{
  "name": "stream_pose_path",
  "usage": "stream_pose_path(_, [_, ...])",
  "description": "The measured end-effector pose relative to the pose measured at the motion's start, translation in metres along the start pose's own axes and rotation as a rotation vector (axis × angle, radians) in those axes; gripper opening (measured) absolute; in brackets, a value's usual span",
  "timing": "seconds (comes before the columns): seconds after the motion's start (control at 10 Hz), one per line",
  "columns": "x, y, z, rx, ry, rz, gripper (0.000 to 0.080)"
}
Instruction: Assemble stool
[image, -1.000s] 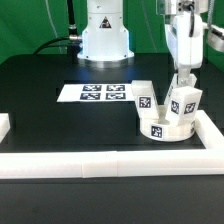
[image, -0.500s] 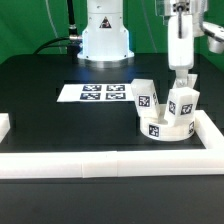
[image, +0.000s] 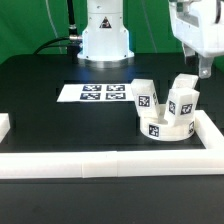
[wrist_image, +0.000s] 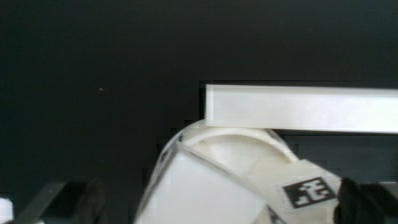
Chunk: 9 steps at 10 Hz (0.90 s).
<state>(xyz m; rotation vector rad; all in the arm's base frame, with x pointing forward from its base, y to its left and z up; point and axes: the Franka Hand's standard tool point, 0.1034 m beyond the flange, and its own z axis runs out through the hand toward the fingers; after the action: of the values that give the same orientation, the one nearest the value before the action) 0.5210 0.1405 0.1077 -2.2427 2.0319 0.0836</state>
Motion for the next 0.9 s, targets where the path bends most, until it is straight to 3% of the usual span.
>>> stream_pose_path(0.3, [0.0010, 0.0009, 0.0022, -0.004, 0.003, -0.174, 0.0649])
stream_pose_path(0.6, [0.0035, 0.0018, 0.0027, -0.020, 0.025, -0.521, 0.0649])
stream_pose_path(0.7, [0.0054, -0.0014, 0.0020, 0.000, 0.040, -0.704, 0.0649])
stream_pose_path(0.9, [0.0057, -0.0008, 0.0002, 0.005, 0.041, -0.904, 0.0649])
